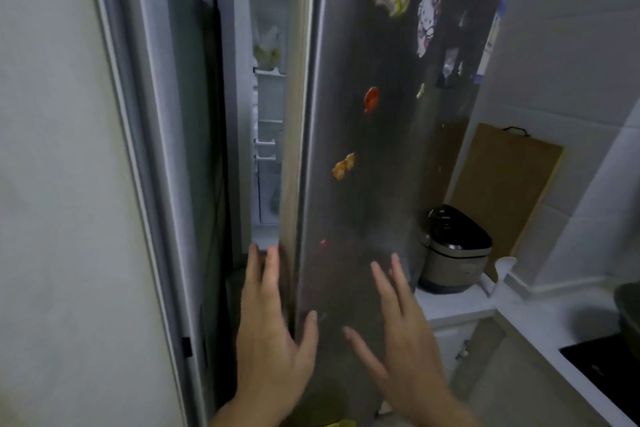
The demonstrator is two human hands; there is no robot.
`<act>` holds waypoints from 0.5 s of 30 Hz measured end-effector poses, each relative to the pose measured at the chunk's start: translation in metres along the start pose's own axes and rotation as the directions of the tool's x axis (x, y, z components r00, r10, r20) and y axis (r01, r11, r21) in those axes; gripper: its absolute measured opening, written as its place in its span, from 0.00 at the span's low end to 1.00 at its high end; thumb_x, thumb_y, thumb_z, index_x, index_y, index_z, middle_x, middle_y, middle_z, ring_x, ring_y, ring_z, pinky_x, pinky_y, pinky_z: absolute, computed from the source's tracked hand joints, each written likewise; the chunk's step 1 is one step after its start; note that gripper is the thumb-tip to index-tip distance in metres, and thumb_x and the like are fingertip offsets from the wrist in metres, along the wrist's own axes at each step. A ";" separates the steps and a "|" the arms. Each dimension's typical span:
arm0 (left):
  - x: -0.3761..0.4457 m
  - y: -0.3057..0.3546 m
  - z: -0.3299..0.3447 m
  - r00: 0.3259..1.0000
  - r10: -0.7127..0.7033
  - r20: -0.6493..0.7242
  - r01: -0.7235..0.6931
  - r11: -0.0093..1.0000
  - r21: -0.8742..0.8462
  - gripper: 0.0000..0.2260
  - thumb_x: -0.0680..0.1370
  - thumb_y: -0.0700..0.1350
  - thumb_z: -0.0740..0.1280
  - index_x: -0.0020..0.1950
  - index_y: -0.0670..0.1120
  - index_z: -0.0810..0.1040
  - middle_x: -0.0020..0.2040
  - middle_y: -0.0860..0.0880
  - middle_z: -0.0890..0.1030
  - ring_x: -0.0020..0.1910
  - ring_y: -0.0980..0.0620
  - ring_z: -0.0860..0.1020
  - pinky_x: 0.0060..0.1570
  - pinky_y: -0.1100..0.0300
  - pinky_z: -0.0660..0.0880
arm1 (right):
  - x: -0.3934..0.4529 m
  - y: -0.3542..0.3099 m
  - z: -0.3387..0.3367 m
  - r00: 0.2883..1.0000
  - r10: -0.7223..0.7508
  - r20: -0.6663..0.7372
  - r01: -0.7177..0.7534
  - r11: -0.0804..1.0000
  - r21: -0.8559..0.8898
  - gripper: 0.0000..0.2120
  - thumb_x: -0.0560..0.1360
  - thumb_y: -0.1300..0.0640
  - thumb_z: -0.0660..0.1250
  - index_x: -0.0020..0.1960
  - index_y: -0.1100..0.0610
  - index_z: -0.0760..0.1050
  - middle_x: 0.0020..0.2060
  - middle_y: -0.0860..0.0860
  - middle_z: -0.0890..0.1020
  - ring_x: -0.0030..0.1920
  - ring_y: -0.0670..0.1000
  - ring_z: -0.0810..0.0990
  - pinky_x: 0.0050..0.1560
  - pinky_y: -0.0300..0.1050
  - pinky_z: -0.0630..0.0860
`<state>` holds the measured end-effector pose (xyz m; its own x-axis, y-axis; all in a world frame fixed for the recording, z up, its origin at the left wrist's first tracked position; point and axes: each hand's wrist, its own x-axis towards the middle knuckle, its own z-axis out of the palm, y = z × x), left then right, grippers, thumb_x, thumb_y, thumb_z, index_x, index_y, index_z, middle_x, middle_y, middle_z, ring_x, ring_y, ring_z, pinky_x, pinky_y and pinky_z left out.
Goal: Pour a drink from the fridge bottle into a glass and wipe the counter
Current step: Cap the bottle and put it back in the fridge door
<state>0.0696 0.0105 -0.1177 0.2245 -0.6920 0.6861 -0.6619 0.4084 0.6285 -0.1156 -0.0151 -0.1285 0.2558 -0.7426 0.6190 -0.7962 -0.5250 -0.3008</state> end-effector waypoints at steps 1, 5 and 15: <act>0.002 -0.005 0.001 0.999 0.031 -0.009 -0.030 0.997 0.073 0.51 0.70 0.44 0.76 0.79 0.58 0.42 0.81 0.51 0.48 0.77 0.60 0.47 0.69 0.50 0.57 | 0.009 0.007 0.003 0.999 0.031 -0.004 -0.031 0.999 -0.014 0.43 0.74 0.33 0.61 0.80 0.42 0.43 0.81 0.46 0.43 0.77 0.48 0.59 0.68 0.49 0.71; 0.019 -0.023 -0.004 0.998 0.001 -0.056 0.011 0.978 0.206 0.55 0.66 0.46 0.80 0.80 0.56 0.44 0.80 0.44 0.51 0.74 0.48 0.58 0.55 0.49 0.72 | 0.044 0.034 0.014 0.992 0.123 -0.024 -0.125 0.982 -0.141 0.49 0.71 0.40 0.72 0.81 0.49 0.46 0.81 0.55 0.49 0.76 0.59 0.64 0.67 0.57 0.75; 0.074 -0.051 0.025 0.997 -0.073 -0.026 0.075 0.820 0.568 0.53 0.63 0.38 0.80 0.79 0.56 0.53 0.78 0.32 0.50 0.66 0.27 0.69 0.46 0.41 0.81 | 0.113 0.111 0.057 0.998 0.065 0.018 -0.057 0.958 -0.280 0.56 0.66 0.39 0.77 0.81 0.47 0.44 0.79 0.62 0.50 0.77 0.63 0.54 0.73 0.58 0.57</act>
<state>0.1020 -0.0759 -0.1078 0.2913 -0.7041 0.6476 -0.9318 -0.0555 0.3587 -0.1441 -0.1811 -0.1335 0.2132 -0.7825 0.5850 -0.9312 -0.3440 -0.1207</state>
